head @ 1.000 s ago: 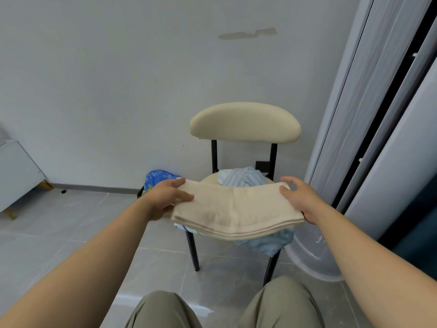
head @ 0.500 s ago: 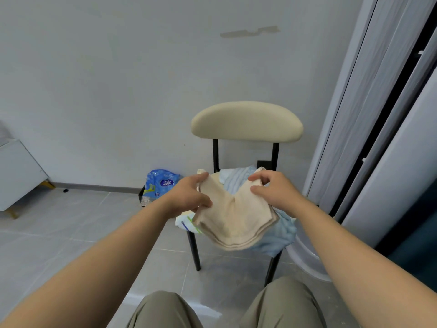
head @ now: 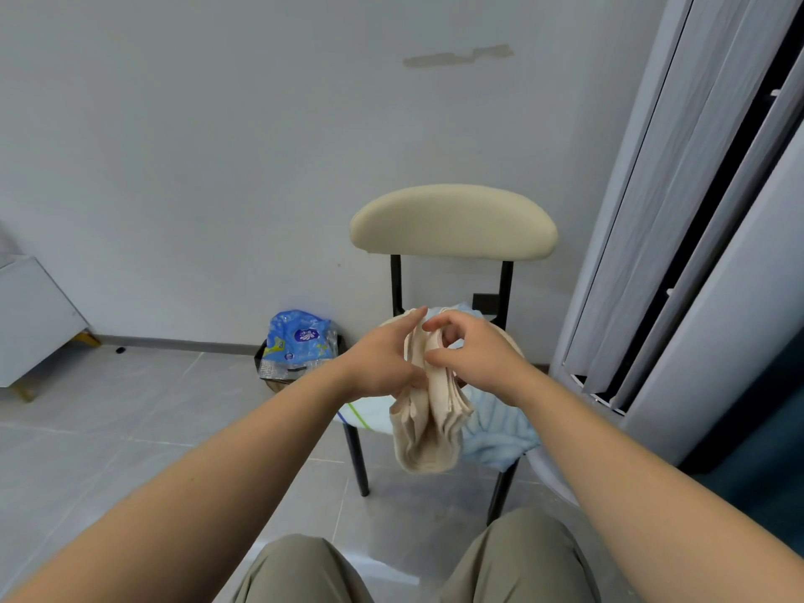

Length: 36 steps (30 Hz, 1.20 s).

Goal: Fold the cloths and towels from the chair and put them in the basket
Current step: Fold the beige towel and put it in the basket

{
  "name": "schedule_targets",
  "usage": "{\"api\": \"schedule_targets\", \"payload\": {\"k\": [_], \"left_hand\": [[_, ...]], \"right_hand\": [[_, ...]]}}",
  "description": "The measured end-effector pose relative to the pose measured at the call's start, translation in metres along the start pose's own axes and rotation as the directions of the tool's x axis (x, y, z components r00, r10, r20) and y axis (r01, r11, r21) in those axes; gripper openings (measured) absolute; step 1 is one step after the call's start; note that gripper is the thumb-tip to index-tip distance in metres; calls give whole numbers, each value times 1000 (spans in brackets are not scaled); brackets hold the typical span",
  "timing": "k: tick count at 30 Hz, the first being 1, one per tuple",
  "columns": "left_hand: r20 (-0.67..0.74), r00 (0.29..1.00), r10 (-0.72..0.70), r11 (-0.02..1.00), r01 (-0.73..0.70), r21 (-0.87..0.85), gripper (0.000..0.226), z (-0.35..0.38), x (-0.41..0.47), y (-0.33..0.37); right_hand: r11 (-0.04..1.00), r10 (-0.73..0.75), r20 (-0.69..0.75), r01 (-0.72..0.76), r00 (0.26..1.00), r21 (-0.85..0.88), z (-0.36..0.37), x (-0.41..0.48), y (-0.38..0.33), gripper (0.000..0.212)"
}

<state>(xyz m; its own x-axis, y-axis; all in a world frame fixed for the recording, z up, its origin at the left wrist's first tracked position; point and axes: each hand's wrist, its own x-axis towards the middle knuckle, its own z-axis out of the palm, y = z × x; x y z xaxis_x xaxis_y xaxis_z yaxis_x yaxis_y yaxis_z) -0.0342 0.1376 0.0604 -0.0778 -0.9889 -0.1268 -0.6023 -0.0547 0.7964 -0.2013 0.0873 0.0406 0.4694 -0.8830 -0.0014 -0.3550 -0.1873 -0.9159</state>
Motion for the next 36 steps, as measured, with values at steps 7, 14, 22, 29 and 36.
{"api": "schedule_targets", "payload": {"k": [7,14,22,29,36], "left_hand": [[8,1000,-3,1000,3,-13,101,2,4,-7],[9,999,-45,998,46,-45,96,1,4,-11],[3,999,-51,994,51,-92,93,-2,3,-9],[16,1000,-21,991,23,-131,80,1,1,-6],[57,995,79,996,-76,-41,99,0,-9,1]], "right_hand": [[962,88,105,-112,991,249,0,-2,-6,36],[979,42,126,-65,991,192,3,-3,1,46],[987,35,97,-49,995,150,3,-3,0,37],[999,-14,56,11,998,51,5,-3,1,35],[995,-15,18,13,1000,99,5,-4,3,61]]}}
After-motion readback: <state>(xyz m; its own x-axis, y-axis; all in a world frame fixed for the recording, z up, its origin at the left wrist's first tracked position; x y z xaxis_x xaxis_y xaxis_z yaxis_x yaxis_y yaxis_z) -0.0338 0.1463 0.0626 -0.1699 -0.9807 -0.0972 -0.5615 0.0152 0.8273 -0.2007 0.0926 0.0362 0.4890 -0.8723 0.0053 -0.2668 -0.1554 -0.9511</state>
